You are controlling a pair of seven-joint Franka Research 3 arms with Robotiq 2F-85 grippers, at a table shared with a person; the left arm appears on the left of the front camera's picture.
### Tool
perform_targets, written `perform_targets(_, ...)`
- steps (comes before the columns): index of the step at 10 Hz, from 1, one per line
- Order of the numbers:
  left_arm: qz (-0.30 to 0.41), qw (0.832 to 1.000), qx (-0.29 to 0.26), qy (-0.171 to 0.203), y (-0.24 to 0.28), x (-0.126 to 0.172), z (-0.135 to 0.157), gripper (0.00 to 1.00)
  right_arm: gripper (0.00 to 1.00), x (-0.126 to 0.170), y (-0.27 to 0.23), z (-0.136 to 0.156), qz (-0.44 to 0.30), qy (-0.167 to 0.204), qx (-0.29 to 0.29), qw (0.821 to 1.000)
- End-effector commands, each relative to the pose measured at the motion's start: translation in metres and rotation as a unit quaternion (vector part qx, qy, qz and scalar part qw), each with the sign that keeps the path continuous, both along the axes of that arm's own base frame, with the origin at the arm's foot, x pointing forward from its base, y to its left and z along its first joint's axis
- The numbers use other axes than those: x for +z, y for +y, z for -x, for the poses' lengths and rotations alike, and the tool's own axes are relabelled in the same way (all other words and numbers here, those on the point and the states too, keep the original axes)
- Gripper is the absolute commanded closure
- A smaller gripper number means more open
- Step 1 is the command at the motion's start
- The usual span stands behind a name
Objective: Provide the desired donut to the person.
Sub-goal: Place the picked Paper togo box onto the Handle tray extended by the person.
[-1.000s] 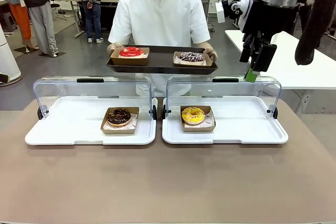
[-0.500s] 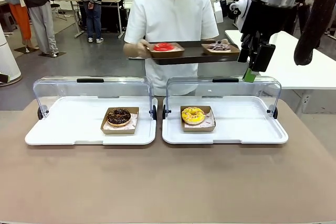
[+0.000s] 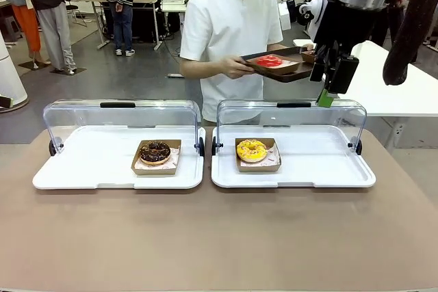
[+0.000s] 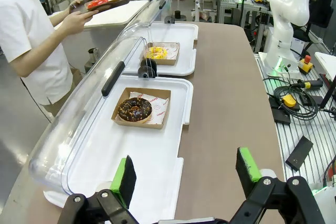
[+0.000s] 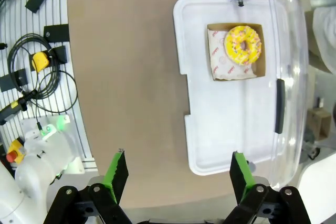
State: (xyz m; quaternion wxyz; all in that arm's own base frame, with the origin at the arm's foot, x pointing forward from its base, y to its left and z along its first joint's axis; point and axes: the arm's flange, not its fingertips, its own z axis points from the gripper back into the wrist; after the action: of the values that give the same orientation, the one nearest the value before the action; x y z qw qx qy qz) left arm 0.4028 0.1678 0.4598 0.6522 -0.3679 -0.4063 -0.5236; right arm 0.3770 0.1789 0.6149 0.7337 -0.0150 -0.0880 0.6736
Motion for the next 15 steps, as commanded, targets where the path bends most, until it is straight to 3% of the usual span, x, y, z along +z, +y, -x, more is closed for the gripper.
perform_targets(1,0.004,1.000,0.004,-0.003,0.001,0.002,0.000,0.00,0.00,0.000,0.001,-0.001,-0.001,0.002,-0.002,1.000)
perform_targets(14,0.004,1.000,0.004,-0.003,0.001,0.002,0.000,0.00,0.00,0.000,0.000,0.000,0.000,0.000,0.000,1.000)
perform_targets(15,0.004,1.000,0.004,-0.003,0.001,0.002,0.000,0.00,0.00,0.019,-0.024,-0.008,-0.096,0.027,-0.005,0.995)
